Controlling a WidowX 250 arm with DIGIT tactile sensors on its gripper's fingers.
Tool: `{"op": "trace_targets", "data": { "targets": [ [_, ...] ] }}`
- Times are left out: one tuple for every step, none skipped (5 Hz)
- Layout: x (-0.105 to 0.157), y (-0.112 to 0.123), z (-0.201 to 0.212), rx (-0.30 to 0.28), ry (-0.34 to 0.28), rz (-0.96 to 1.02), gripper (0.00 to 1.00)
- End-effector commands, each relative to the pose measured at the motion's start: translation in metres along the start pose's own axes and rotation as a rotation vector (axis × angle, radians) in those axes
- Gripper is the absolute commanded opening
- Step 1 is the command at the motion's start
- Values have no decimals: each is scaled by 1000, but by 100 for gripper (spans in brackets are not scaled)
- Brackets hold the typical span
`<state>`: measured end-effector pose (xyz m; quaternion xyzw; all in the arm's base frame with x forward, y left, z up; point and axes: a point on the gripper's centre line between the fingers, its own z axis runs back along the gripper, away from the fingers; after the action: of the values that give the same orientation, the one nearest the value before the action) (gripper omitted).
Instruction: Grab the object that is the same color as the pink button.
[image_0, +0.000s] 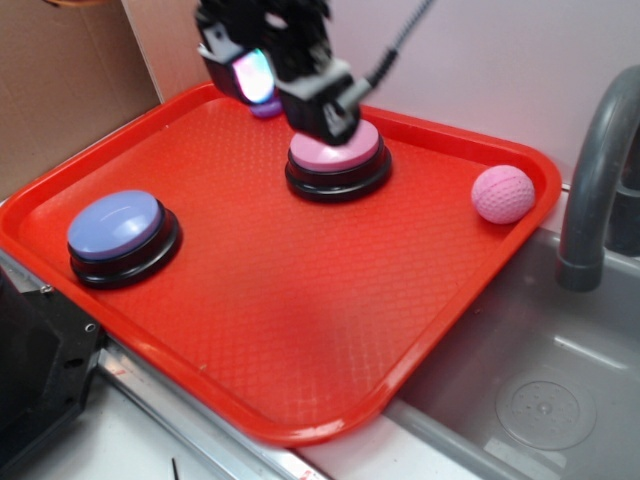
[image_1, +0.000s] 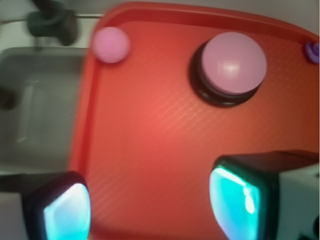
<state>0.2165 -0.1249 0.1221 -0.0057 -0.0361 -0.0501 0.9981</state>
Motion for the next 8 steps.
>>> {"op": "trace_targets", "data": {
  "targets": [
    [43, -11, -24, -63, -135, 8, 100],
    [61, -14, -36, -95, -167, -22, 100],
    [78, -21, -47, -130, -202, -64, 100],
    [88, -34, -51, -137, -214, -103, 100],
    [98, -42, -54, -156, -252, -109, 100],
    [105, -48, -59, -171, -264, -142, 100],
    [106, -51, -60, -253, -286, -150, 100],
    [108, -52, -65, -256, -295, -165, 100]
  ]
}}
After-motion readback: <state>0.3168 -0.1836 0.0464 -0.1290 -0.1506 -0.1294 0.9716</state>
